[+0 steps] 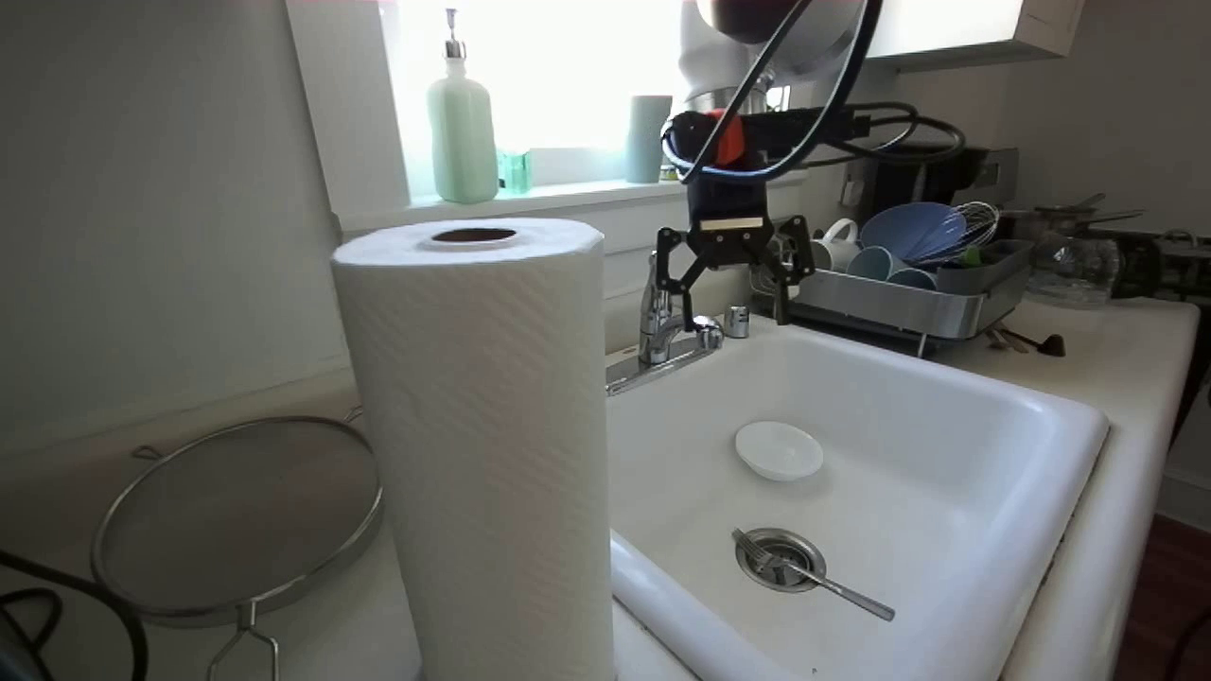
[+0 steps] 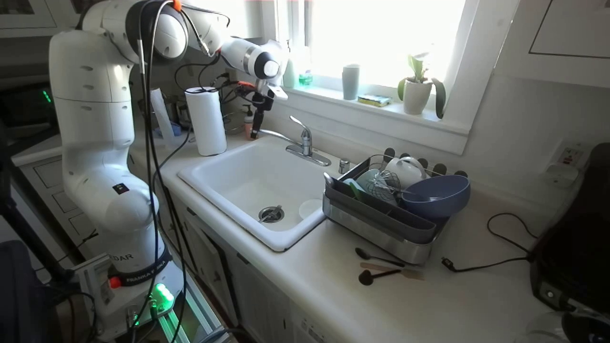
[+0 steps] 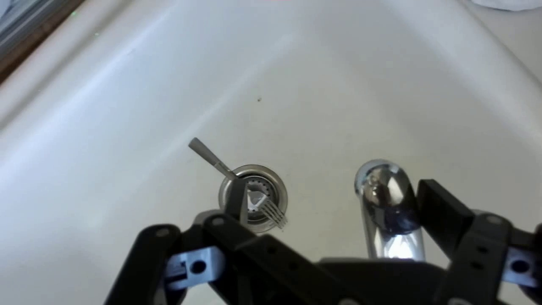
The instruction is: Turn the faucet to the right then place the orange bottle next to it
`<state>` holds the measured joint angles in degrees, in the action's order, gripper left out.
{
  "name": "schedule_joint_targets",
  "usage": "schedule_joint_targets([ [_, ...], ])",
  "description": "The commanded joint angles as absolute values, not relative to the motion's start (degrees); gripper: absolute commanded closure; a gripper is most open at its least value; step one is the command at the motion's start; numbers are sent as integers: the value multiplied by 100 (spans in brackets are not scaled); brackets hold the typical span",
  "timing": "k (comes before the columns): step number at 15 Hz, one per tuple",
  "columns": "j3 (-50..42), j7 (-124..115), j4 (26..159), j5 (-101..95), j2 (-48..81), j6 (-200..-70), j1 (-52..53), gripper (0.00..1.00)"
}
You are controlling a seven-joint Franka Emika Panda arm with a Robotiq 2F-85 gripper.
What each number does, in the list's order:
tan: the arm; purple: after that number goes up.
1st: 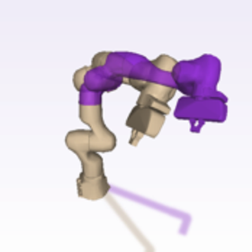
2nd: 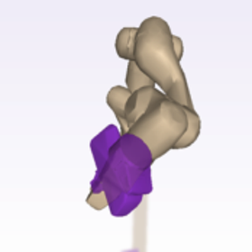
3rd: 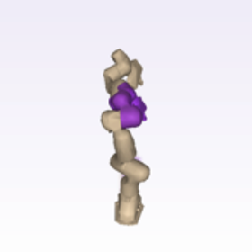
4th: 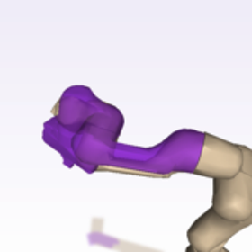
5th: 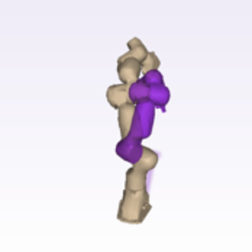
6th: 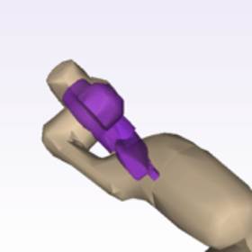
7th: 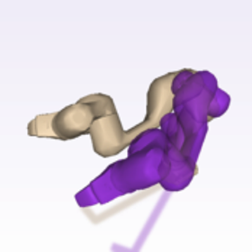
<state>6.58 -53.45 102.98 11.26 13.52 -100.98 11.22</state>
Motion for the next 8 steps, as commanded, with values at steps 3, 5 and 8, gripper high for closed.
schedule_joint_targets([
  [3, 471, -5110, 10735, 148, 910, -9454, 1056, 0],
  [5, 443, -5014, 10834, -198, 808, -9510, 1038, 0],
  [8, 417, -4929, 11020, -570, 667, -9612, 979, 0],
])
